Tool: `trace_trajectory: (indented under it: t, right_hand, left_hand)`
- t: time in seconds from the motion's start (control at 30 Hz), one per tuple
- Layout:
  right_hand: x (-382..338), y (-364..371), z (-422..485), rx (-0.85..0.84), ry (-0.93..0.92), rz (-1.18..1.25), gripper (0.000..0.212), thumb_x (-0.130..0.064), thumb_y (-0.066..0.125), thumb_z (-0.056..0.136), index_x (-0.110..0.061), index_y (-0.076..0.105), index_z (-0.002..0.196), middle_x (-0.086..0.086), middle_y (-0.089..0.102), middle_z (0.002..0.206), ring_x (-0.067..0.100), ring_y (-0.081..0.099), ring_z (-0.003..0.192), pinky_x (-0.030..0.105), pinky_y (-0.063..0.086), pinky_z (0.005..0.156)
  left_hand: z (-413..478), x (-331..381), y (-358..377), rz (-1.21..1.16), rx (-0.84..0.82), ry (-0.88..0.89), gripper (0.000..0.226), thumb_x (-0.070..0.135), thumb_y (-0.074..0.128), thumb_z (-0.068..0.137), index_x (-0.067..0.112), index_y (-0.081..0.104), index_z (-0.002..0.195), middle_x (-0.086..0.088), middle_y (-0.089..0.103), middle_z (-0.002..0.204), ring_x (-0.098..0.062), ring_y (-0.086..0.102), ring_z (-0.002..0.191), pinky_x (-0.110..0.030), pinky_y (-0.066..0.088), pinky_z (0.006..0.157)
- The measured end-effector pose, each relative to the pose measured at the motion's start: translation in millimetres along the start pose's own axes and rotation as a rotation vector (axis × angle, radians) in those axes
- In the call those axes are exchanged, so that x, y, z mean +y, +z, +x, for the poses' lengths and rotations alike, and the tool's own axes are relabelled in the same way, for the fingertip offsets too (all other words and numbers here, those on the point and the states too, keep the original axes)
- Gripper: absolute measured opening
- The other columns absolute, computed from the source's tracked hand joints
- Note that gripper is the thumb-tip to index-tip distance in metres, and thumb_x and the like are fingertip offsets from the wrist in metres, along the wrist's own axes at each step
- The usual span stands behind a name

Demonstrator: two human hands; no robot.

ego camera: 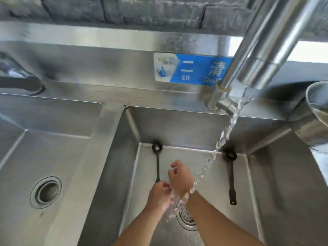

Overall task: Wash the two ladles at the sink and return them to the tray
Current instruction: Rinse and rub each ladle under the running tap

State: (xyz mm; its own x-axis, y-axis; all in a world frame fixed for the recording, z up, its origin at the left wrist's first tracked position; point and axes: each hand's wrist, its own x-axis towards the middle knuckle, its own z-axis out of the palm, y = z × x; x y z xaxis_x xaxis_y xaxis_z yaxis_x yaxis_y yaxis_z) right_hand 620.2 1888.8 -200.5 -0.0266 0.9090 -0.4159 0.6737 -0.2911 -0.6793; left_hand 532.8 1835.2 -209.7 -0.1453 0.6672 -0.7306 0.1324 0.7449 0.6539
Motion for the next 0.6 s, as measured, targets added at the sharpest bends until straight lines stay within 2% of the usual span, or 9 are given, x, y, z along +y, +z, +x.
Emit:
trace_trajectory:
  t: [0.03, 0.1, 0.2, 0.23, 0.3, 0.37, 0.47, 0.53, 0.6]
  right_hand:
    - [-5, 7, 5, -0.014, 0.019, 0.011, 0.013, -0.014, 0.054, 0.095, -0.010, 0.060, 0.106, 0.015, 0.069, 0.100, 0.009, 0.057, 0.069, 0.009, 0.041, 0.056]
    - [-12, 19, 17, -0.022, 0.046, -0.023, 0.020, -0.020, 0.055, 0.095, -0.012, 0.060, 0.113, 0.006, 0.067, 0.098, 0.015, 0.061, 0.081, 0.019, 0.045, 0.070]
    - [-19, 33, 38, -0.065, 0.091, -0.019, 0.023, -0.025, 0.057, 0.094, -0.013, 0.059, 0.113, 0.004, 0.066, 0.100, 0.025, 0.066, 0.094, 0.038, 0.053, 0.087]
    - [-19, 36, 44, -0.065, 0.112, -0.002, 0.022, -0.025, 0.059, 0.094, -0.013, 0.060, 0.112, 0.006, 0.067, 0.101, 0.027, 0.066, 0.095, 0.042, 0.054, 0.089]
    - [-17, 43, 57, -0.045, 0.150, 0.044, 0.020, -0.026, 0.061, 0.092, -0.013, 0.061, 0.106, 0.008, 0.068, 0.097, 0.028, 0.068, 0.090, 0.044, 0.056, 0.086]
    - [-13, 49, 65, -0.030, 0.179, 0.071, 0.014, -0.028, 0.063, 0.090, -0.017, 0.060, 0.097, 0.009, 0.070, 0.090, 0.029, 0.069, 0.083, 0.043, 0.058, 0.082]
    - [-7, 58, 74, -0.054, 0.203, 0.088, 0.013, -0.026, 0.063, 0.091, -0.015, 0.062, 0.084, 0.010, 0.070, 0.074, 0.028, 0.068, 0.068, 0.045, 0.061, 0.075]
    - [-5, 62, 79, -0.062, 0.218, 0.112, 0.016, -0.022, 0.062, 0.090, -0.007, 0.066, 0.084, 0.008, 0.068, 0.066, 0.026, 0.061, 0.057, 0.048, 0.059, 0.070]
    - [-4, 65, 82, -0.040, 0.222, 0.097, 0.021, -0.020, 0.063, 0.089, 0.000, 0.067, 0.083, 0.007, 0.067, 0.065, 0.025, 0.057, 0.055, 0.044, 0.058, 0.066]
  left_hand:
    - [4, -1, -6, -0.028, 0.019, -0.012, 0.017, 0.012, 0.051, 0.095, 0.007, 0.059, 0.081, -0.008, 0.060, 0.067, -0.018, 0.053, 0.054, -0.027, 0.043, 0.048]
    - [14, -2, -14, -0.106, 0.087, -0.036, 0.018, 0.011, 0.049, 0.093, 0.007, 0.059, 0.078, -0.010, 0.059, 0.066, -0.020, 0.051, 0.051, -0.025, 0.037, 0.043]
    - [30, -4, -19, -0.139, 0.202, -0.034, 0.018, 0.016, 0.052, 0.092, 0.005, 0.063, 0.085, -0.026, 0.066, 0.080, -0.036, 0.057, 0.062, -0.031, 0.041, 0.055]
    - [35, -5, -19, -0.131, 0.219, -0.020, 0.018, 0.019, 0.054, 0.092, 0.005, 0.063, 0.086, -0.028, 0.068, 0.087, -0.036, 0.057, 0.066, -0.034, 0.042, 0.059]
    - [44, -6, -19, -0.081, 0.266, 0.011, 0.016, 0.020, 0.056, 0.090, 0.007, 0.062, 0.083, -0.023, 0.070, 0.088, -0.032, 0.061, 0.071, -0.035, 0.043, 0.061]
    - [50, -6, -21, -0.017, 0.354, 0.029, 0.010, 0.012, 0.054, 0.086, 0.010, 0.063, 0.083, -0.013, 0.070, 0.083, -0.031, 0.065, 0.077, -0.035, 0.049, 0.063]
    - [55, -9, -23, -0.011, 0.444, 0.070, 0.016, 0.006, 0.054, 0.086, 0.014, 0.066, 0.093, -0.003, 0.068, 0.090, -0.024, 0.065, 0.087, -0.028, 0.050, 0.067]
    - [57, -13, -21, -0.016, 0.460, 0.085, 0.020, 0.006, 0.056, 0.087, 0.011, 0.066, 0.104, -0.004, 0.067, 0.100, -0.024, 0.063, 0.095, -0.032, 0.052, 0.079]
    - [60, -16, -20, -0.015, 0.458, 0.083, 0.025, 0.006, 0.057, 0.088, 0.009, 0.065, 0.112, -0.004, 0.067, 0.105, -0.024, 0.063, 0.099, -0.038, 0.052, 0.089]
